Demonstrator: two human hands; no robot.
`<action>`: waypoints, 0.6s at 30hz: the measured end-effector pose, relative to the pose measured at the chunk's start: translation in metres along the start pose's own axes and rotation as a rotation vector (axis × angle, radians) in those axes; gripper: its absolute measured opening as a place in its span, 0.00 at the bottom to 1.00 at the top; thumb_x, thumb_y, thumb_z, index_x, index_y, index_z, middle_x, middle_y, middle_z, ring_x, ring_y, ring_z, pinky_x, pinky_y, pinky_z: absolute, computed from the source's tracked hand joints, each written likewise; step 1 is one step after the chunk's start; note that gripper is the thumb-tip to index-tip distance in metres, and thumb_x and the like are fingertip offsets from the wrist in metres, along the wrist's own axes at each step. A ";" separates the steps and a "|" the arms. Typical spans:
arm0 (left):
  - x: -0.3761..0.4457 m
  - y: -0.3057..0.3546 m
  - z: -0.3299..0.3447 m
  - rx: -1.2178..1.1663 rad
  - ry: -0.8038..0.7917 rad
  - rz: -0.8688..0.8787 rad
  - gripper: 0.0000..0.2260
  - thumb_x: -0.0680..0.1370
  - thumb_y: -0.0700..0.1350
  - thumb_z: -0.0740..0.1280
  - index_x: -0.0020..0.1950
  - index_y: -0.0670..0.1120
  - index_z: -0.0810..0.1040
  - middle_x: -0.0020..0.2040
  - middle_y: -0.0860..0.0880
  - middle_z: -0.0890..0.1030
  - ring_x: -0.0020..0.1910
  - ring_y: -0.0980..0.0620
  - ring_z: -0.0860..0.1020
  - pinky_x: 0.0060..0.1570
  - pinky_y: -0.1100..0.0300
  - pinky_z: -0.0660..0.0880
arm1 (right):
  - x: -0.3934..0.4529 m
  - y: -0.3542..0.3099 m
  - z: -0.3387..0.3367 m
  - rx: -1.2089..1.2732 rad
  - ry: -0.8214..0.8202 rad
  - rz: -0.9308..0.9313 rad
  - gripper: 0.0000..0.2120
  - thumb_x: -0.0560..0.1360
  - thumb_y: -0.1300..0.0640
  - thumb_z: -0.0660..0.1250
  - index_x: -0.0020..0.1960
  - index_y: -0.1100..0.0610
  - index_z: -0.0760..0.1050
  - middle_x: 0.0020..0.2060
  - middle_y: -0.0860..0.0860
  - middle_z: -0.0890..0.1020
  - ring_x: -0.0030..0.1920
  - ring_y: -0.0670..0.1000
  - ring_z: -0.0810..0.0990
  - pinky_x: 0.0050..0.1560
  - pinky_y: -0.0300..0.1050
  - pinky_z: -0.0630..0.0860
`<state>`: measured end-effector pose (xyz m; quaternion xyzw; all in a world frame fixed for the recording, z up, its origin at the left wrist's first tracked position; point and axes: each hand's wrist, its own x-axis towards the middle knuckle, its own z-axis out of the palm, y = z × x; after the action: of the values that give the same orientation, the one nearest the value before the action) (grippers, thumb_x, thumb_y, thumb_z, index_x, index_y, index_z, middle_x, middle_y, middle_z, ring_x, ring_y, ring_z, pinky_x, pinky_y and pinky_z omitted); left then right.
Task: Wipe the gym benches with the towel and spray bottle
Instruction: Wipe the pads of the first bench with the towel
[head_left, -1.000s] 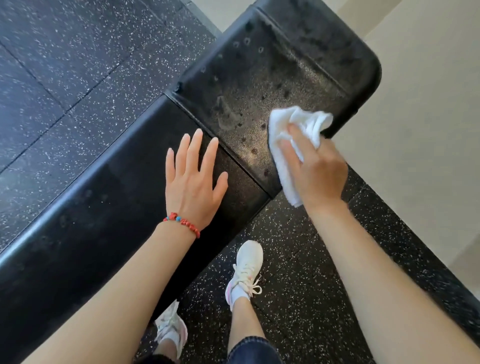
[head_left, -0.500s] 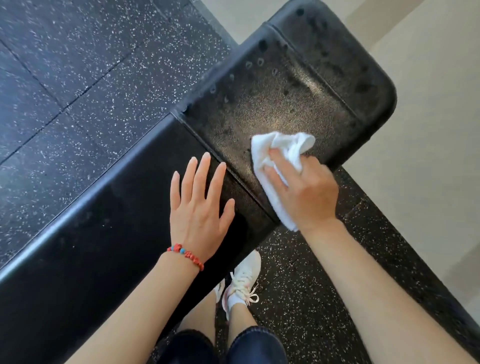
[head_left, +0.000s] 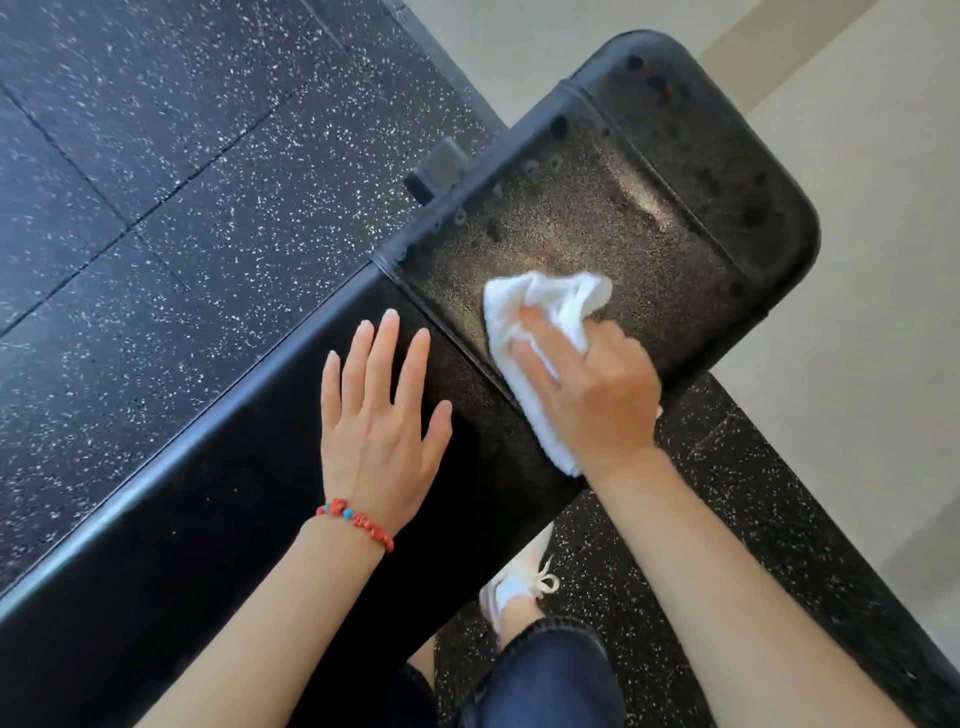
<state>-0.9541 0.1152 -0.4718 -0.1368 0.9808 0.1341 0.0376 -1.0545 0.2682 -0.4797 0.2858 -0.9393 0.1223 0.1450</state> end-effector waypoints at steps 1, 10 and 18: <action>0.000 -0.001 0.000 0.006 0.000 0.003 0.25 0.76 0.51 0.56 0.69 0.41 0.68 0.71 0.38 0.66 0.70 0.38 0.63 0.69 0.41 0.55 | 0.014 0.009 0.004 -0.013 0.021 0.013 0.10 0.73 0.52 0.69 0.49 0.56 0.83 0.25 0.56 0.74 0.25 0.55 0.73 0.25 0.44 0.68; -0.001 0.001 0.004 0.015 0.029 -0.012 0.24 0.76 0.50 0.57 0.69 0.41 0.68 0.71 0.38 0.66 0.71 0.40 0.60 0.69 0.42 0.53 | 0.077 0.010 0.025 -0.002 0.135 0.195 0.09 0.68 0.55 0.74 0.47 0.56 0.83 0.26 0.59 0.77 0.24 0.58 0.75 0.23 0.42 0.70; 0.002 0.008 0.004 0.004 0.024 -0.060 0.24 0.75 0.48 0.58 0.69 0.41 0.69 0.71 0.38 0.66 0.71 0.40 0.59 0.69 0.41 0.55 | 0.088 0.003 0.031 -0.016 0.011 -0.158 0.11 0.73 0.49 0.68 0.49 0.54 0.83 0.25 0.56 0.76 0.26 0.55 0.74 0.25 0.42 0.69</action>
<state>-0.9577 0.1228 -0.4739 -0.1675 0.9769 0.1292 0.0300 -1.1325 0.2164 -0.4792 0.3572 -0.9139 0.1045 0.1619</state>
